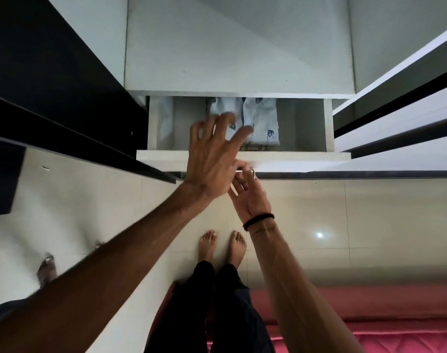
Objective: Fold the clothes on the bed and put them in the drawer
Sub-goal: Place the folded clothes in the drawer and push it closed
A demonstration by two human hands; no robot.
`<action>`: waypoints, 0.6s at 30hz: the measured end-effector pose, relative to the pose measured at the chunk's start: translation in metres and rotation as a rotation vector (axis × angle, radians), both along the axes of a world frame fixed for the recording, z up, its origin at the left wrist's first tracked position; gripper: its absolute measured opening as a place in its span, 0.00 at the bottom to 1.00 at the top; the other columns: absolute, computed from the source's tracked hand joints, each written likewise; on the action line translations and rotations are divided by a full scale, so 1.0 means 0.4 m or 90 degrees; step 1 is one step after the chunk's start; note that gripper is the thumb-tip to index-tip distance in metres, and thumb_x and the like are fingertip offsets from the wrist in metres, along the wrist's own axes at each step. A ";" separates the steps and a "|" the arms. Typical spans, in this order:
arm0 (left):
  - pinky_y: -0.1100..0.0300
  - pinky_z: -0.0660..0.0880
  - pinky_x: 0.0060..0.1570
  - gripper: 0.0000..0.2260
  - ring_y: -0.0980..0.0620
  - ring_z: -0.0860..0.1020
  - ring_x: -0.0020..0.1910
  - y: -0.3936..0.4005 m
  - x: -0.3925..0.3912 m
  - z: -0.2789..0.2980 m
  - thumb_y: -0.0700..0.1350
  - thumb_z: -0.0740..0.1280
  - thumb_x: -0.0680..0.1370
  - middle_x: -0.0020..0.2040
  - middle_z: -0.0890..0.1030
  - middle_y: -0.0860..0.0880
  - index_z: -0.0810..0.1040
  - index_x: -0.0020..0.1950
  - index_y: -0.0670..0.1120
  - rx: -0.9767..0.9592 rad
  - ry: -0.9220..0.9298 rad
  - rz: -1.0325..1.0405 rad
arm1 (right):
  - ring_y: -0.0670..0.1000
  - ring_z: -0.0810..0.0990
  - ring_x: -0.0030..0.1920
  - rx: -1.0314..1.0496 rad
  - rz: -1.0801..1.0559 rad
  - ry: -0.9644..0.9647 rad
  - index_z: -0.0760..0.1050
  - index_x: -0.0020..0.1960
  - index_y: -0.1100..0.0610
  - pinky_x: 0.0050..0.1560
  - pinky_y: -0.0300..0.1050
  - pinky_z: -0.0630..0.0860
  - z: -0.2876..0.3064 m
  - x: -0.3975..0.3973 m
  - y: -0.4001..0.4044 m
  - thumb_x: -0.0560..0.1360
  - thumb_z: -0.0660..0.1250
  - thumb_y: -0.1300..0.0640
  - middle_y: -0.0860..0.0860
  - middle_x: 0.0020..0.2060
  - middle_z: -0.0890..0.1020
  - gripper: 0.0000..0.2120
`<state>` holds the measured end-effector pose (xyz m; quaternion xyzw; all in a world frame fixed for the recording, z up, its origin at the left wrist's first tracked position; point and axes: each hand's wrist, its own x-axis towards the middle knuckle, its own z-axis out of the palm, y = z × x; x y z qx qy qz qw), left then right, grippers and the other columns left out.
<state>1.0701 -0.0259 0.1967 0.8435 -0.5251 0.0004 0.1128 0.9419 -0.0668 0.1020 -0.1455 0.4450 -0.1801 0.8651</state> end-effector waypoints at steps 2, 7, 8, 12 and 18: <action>0.36 0.55 0.77 0.44 0.37 0.58 0.80 -0.036 0.042 -0.004 0.61 0.78 0.69 0.81 0.61 0.42 0.64 0.80 0.54 0.028 -0.005 -0.019 | 0.49 0.82 0.43 -0.009 -0.005 0.024 0.76 0.50 0.55 0.56 0.50 0.80 -0.005 0.035 -0.034 0.77 0.73 0.52 0.49 0.38 0.82 0.09; 0.35 0.50 0.79 0.46 0.38 0.53 0.82 -0.117 0.134 -0.051 0.60 0.75 0.74 0.83 0.58 0.44 0.56 0.84 0.47 0.029 -0.072 -0.051 | 0.53 0.84 0.53 -0.053 0.006 0.088 0.75 0.56 0.57 0.63 0.56 0.80 -0.011 0.139 -0.116 0.74 0.77 0.46 0.52 0.43 0.83 0.20; 0.36 0.52 0.79 0.43 0.38 0.56 0.82 -0.134 0.152 -0.063 0.57 0.76 0.74 0.82 0.62 0.44 0.59 0.83 0.46 0.011 -0.067 -0.049 | 0.54 0.84 0.53 -0.060 0.009 0.093 0.75 0.56 0.58 0.64 0.56 0.80 -0.011 0.161 -0.136 0.74 0.77 0.46 0.53 0.44 0.83 0.20; 0.39 0.63 0.75 0.30 0.40 0.67 0.77 -0.180 0.202 -0.106 0.49 0.73 0.75 0.77 0.71 0.45 0.72 0.77 0.47 -0.104 -0.047 -0.053 | 0.53 0.84 0.48 -0.067 0.004 0.100 0.74 0.53 0.59 0.65 0.56 0.79 -0.013 0.225 -0.206 0.74 0.77 0.47 0.52 0.40 0.81 0.20; 0.43 0.68 0.71 0.21 0.41 0.74 0.69 -0.217 0.199 -0.145 0.42 0.72 0.73 0.69 0.78 0.45 0.79 0.66 0.47 -0.190 -0.107 -0.011 | 0.55 0.84 0.49 -0.100 0.047 0.119 0.76 0.56 0.59 0.59 0.54 0.81 -0.041 0.257 -0.249 0.72 0.79 0.45 0.56 0.47 0.82 0.23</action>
